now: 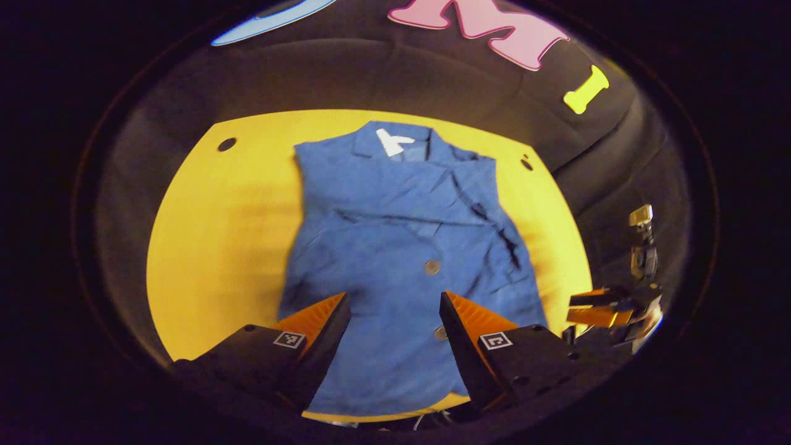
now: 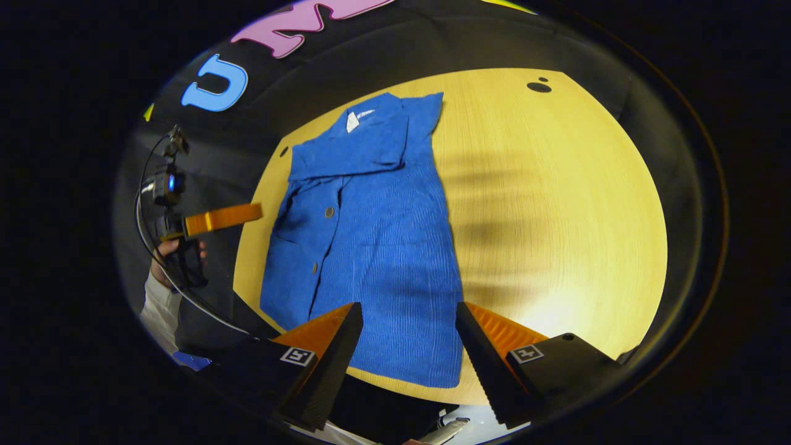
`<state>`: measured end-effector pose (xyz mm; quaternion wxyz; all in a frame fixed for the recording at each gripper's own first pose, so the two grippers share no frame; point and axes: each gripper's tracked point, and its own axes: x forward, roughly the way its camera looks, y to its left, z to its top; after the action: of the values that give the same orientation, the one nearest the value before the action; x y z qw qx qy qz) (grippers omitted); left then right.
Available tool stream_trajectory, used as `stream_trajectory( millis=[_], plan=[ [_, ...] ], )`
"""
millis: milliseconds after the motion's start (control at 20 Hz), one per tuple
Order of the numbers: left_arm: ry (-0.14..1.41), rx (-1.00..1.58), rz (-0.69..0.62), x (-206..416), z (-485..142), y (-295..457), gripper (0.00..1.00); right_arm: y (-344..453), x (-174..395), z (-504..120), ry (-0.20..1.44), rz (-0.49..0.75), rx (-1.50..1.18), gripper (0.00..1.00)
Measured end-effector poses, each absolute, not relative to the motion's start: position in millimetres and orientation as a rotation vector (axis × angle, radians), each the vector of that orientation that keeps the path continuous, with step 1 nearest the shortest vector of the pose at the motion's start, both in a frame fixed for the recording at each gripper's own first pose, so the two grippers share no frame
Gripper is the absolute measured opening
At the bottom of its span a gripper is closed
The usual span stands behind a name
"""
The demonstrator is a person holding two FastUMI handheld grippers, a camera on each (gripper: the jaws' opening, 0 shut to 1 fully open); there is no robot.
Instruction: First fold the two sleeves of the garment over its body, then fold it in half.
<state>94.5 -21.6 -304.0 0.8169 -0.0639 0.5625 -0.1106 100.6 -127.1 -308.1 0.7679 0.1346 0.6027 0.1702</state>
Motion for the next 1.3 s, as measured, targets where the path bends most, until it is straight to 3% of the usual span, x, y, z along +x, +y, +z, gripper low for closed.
stream_trajectory(
  millis=[150,300,550,1300],
  plan=[
    [1.357,-0.145,-0.14,15.7,-347.2,37.2,0.85,-125.3,68.3,-324.7,1.384,0.342,0.257,0.98],
    [1.451,-0.205,-0.112,-24.6,-378.5,51.2,0.85,-125.8,41.1,-337.1,1.454,0.306,0.215,0.98],
    [1.524,-0.166,-0.092,-43.8,-409.3,55.8,0.86,-128.7,17.5,-358.3,1.523,0.247,0.154,0.98],
    [1.512,-0.094,-0.063,-47.8,-413.9,59.5,0.83,-154.3,5.9,-386.1,1.495,0.131,-0.109,0.94]
  ],
)
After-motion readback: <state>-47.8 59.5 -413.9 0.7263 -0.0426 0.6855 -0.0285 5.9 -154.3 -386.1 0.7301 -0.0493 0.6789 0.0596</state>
